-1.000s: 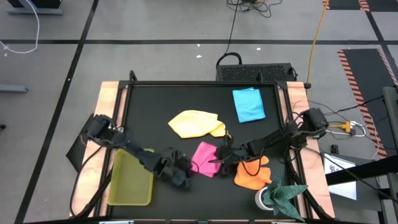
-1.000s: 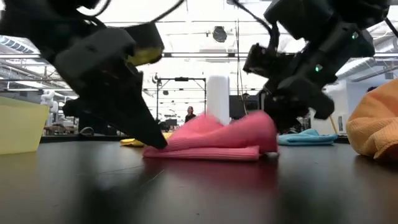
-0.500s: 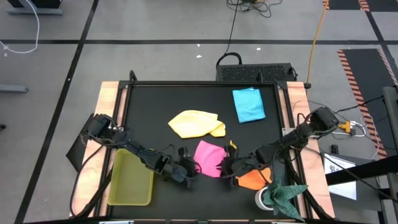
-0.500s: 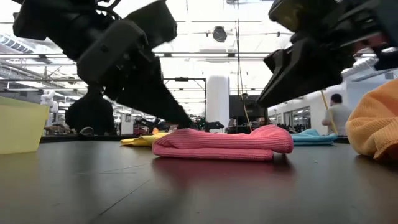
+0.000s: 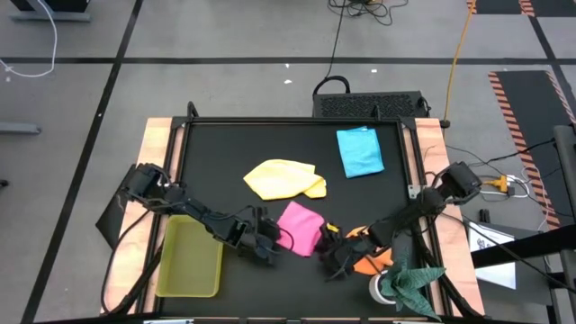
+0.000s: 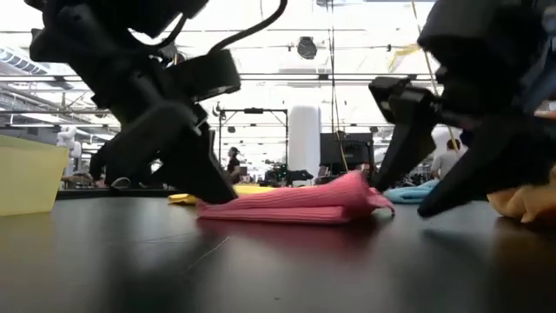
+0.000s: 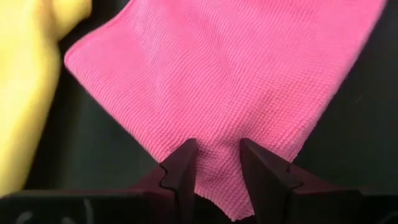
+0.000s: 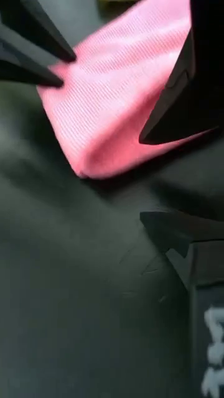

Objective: Fold microfiber towels
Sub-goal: Fold the pink microfiber towel

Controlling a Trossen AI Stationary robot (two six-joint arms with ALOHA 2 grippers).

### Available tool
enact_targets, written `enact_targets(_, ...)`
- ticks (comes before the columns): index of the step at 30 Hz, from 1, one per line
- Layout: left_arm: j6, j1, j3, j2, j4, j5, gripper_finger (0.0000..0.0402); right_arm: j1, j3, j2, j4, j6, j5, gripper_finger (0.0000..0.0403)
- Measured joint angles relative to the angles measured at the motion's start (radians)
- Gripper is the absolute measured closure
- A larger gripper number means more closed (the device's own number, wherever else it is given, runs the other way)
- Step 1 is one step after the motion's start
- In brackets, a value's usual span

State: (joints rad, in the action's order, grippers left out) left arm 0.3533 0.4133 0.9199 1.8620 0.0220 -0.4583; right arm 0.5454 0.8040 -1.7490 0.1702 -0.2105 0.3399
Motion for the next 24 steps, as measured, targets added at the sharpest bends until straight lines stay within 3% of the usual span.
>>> enact_targets(9, -0.011, 0.009, -0.002, -0.075, 0.208, -0.052, 0.0275, 0.005, 0.052, -0.168, 0.371, 0.042, -0.087, 0.0239)
enact_targets(14, -0.033, 0.035, -0.001, -0.186, 0.244, -0.074, 0.0275, 0.010, 0.102, -0.154, 0.349, 0.017, -0.076, 0.0242)
enact_targets(19, -0.235, 0.074, 0.000, -0.205, 0.076, -0.022, 0.0275, 0.034, 0.102, -0.035, 0.236, 0.019, 0.041, 0.0243)
enact_targets(24, -0.464, 0.093, -0.002, -0.092, -0.159, 0.075, 0.0275, 0.060, 0.098, 0.065, 0.108, 0.086, 0.133, 0.0243)
